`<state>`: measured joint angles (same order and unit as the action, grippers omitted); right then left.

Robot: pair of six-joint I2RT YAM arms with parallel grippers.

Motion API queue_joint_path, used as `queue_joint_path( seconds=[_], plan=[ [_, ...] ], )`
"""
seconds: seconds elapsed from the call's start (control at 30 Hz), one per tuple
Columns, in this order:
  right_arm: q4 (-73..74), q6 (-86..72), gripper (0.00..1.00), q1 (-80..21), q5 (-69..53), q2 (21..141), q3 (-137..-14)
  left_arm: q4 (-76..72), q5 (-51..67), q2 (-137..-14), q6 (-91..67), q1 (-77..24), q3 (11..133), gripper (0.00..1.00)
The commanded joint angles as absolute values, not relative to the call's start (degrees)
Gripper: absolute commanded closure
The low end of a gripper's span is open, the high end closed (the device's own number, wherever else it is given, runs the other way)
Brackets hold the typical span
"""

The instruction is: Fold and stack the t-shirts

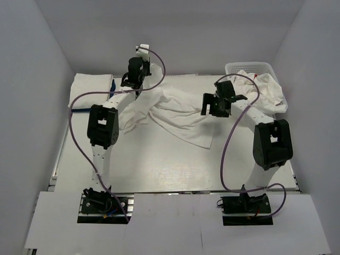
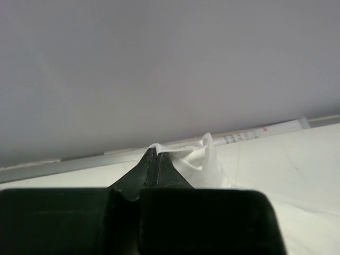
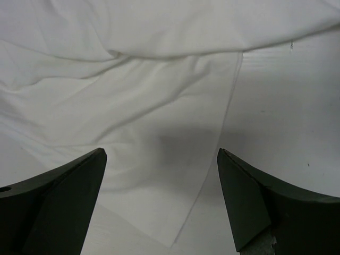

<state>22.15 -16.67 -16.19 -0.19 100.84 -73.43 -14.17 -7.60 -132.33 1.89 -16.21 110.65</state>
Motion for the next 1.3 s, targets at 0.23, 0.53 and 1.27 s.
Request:
queue_joint_path(
  seconds=[0.23,0.53,1.27],
  plan=[
    [25.40,-16.35,0.10,-21.35,2.89,109.77,-82.62,-11.07,-8.17,-118.65,-12.30,-15.82,92.37,1.00],
    [27.24,-16.79,0.10,-26.36,4.13,112.59,-77.35,-3.97,-5.98,-117.43,-17.05,-15.82,85.44,1.00],
    [31.56,-9.75,0.10,-39.82,-1.86,84.22,-53.79,24.33,-13.42,-85.36,-34.79,-16.87,48.17,1.00]
  ],
)
